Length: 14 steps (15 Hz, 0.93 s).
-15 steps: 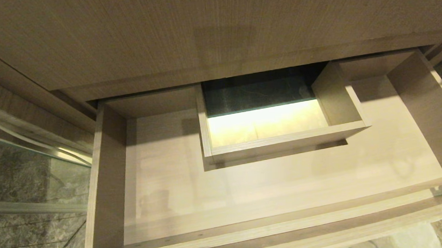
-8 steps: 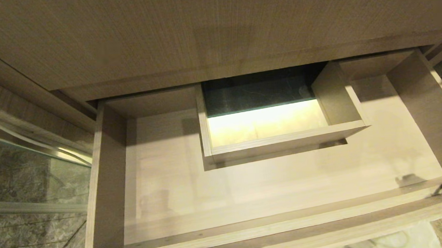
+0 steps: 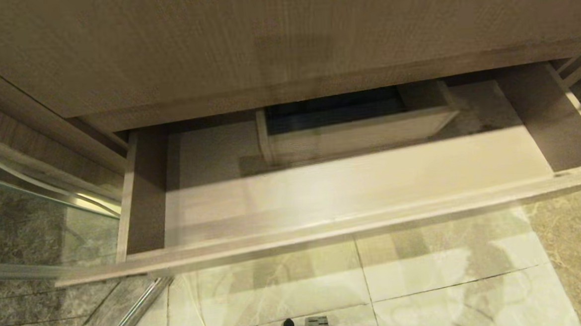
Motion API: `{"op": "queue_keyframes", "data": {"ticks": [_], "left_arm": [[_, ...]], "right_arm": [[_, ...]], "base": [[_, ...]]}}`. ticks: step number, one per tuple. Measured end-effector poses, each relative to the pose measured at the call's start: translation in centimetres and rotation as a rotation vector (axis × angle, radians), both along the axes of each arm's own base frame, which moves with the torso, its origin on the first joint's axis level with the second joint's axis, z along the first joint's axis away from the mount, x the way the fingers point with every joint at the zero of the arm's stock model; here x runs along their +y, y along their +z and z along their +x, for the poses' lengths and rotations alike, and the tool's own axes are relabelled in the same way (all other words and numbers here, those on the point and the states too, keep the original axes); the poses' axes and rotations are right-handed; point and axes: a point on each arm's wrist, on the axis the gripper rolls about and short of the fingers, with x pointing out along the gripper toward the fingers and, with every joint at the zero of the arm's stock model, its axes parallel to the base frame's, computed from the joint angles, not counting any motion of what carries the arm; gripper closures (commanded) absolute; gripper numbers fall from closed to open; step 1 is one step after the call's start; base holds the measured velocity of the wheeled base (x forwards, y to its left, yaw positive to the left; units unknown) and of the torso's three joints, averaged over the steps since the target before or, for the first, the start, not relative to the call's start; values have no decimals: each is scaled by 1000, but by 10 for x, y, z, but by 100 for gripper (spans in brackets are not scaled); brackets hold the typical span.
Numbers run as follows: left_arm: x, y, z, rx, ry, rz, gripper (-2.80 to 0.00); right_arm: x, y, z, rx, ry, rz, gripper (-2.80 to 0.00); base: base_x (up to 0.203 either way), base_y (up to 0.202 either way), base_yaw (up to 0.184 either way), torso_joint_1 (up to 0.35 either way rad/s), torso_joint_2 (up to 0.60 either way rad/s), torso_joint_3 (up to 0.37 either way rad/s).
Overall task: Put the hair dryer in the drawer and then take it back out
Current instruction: Close the drawer
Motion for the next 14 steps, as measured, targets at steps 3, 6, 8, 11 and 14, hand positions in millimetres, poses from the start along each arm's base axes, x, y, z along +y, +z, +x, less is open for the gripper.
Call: {"op": "queue_keyframes", "data": {"ticks": [3,6,8,11,14], "left_arm": [[0,0,0,-1,0,0,0],[0,0,0,0,0,0,0],[0,0,0,0,0,0,0],[0,0,0,0,0,0,0],[0,0,0,0,0,0,0]], "right_arm": [[0,18,0,-140,-3,-65,0],[4,24,-6,-186,-22,-48,0],[8,29,-12,-211,-24,-60,0],[14,32,-20,-224,-24,-72,0],[15,35,-21,-236,-19,-93,0]], "base": [[0,0,0,0,0,0],[0,0,0,0,0,0],[0,0,0,0,0,0],[0,0,0,0,0,0],[0,0,0,0,0,0]]}}
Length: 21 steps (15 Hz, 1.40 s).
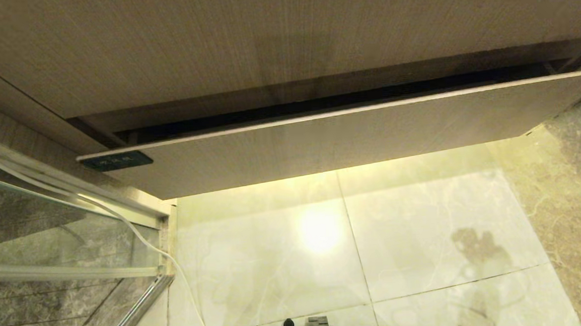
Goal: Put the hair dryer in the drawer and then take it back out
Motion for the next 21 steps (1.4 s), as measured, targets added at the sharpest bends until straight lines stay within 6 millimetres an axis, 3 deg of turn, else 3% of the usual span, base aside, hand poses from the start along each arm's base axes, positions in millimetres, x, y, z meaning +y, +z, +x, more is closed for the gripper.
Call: {"op": "queue_keyframes", "data": {"ticks": [5,14,21], "left_arm": [[0,0,0,0,0,0,0],[0,0,0,-1,0,0,0],[0,0,0,-1,0,0,0]], "right_arm": [[-13,3,21,-24,21,-99,0],[-51,5,99,-160,68,-324,0],[-64,-12,122,-146,76,-330,0]], "base": [[0,0,0,0,0,0],[0,0,0,0,0,0],[0,0,0,0,0,0]]}}
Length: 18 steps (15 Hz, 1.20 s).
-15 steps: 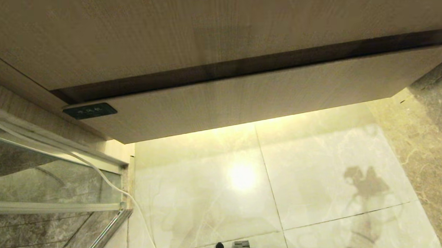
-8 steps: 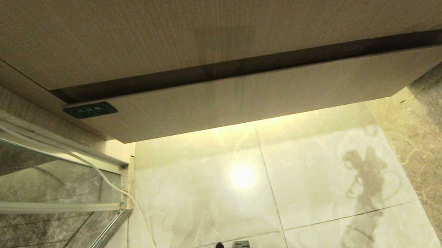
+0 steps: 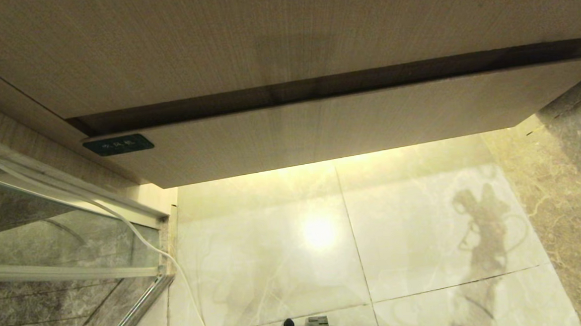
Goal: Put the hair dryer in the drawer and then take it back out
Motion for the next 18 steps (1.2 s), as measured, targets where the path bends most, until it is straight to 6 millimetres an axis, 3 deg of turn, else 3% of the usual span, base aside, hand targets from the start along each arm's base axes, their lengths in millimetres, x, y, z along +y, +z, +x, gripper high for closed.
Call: {"op": "queue_keyframes", "data": {"ticks": [11,18], "left_arm": [[0,0,0,0,0,0,0],[0,0,0,1,0,0,0]], "right_arm": [[-10,5,39,-201,30,-109,0],[-11,11,39,-241,30,-134,0]], "base": [[0,0,0,0,0,0],[0,0,0,0,0,0]]}}
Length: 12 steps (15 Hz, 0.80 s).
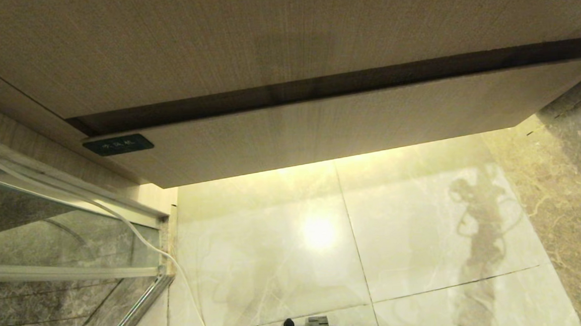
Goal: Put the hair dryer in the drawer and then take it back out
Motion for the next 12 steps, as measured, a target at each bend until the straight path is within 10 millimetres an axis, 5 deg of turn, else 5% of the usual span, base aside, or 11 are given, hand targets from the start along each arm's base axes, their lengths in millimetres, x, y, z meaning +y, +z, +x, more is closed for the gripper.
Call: {"op": "queue_keyframes", "data": {"ticks": [5,12], "left_arm": [[0,0,0,0,0,0,0],[0,0,0,0,0,0,0]], "right_arm": [[8,10,-13,-1,-2,-9,0],[19,0,-33,172,-30,-3,0]], "base": [[0,0,0,0,0,0],[0,0,0,0,0,0]]}}
